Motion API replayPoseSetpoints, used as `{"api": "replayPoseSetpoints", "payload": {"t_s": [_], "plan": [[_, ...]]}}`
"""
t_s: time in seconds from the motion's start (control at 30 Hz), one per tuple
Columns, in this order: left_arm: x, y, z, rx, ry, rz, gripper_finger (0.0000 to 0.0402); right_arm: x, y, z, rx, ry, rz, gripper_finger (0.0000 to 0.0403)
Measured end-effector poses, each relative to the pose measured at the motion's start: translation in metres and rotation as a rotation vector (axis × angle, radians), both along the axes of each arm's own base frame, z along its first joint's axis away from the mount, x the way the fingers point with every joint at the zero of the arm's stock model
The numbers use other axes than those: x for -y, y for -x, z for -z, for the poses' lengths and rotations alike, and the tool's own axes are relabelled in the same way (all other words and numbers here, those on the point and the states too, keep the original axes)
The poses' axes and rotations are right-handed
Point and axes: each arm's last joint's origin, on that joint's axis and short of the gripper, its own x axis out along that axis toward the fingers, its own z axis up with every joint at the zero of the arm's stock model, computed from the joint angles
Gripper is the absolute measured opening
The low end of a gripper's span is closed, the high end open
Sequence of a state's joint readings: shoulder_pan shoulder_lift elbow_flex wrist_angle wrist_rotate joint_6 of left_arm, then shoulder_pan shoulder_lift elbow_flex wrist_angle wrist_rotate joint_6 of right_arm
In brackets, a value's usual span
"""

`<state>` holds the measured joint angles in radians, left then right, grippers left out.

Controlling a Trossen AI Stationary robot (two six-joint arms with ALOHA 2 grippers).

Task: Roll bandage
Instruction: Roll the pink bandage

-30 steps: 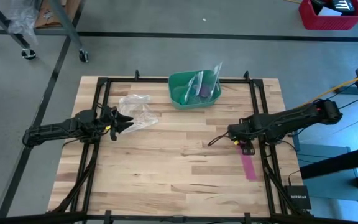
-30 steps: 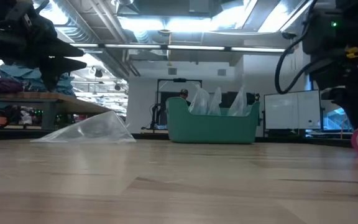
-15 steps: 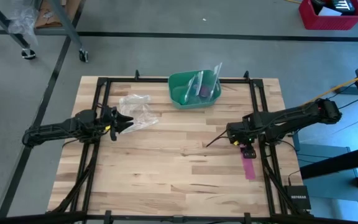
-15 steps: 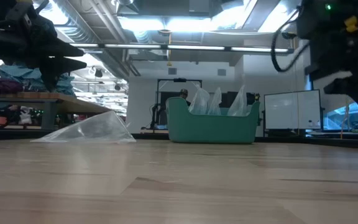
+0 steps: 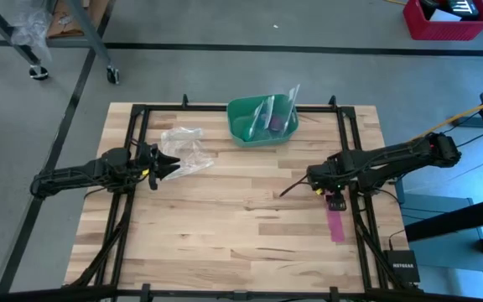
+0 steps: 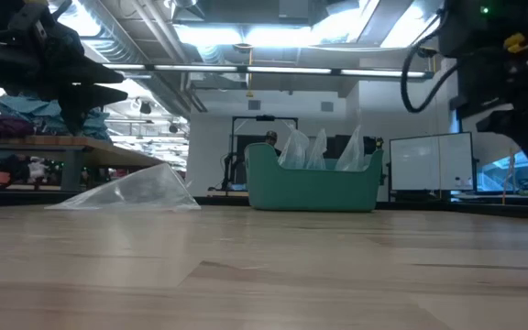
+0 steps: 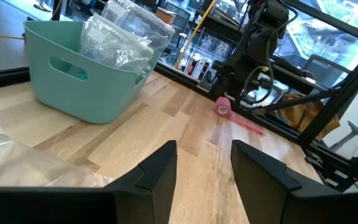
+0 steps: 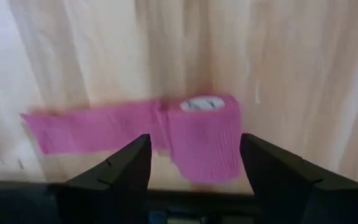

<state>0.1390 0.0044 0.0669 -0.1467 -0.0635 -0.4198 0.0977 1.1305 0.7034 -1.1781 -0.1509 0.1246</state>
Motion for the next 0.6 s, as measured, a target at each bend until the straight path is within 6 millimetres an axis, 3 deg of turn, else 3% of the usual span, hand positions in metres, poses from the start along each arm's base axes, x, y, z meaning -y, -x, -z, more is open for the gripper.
{"api": "replayPoseSetpoints", "payload": {"t_s": [0.37,0.6], "plan": [[0.0000,0.0000,0.0000,0.001,0.004,0.000,0.0143,0.0072,0.0011,-0.0002,0.004,0.248,0.047,0.0243],[0.0000,0.0000,0.0000,0.001,0.004,0.000,0.0143,0.0082,0.0039,-0.0005,-0.023,0.277,0.038,0.0177]]}}
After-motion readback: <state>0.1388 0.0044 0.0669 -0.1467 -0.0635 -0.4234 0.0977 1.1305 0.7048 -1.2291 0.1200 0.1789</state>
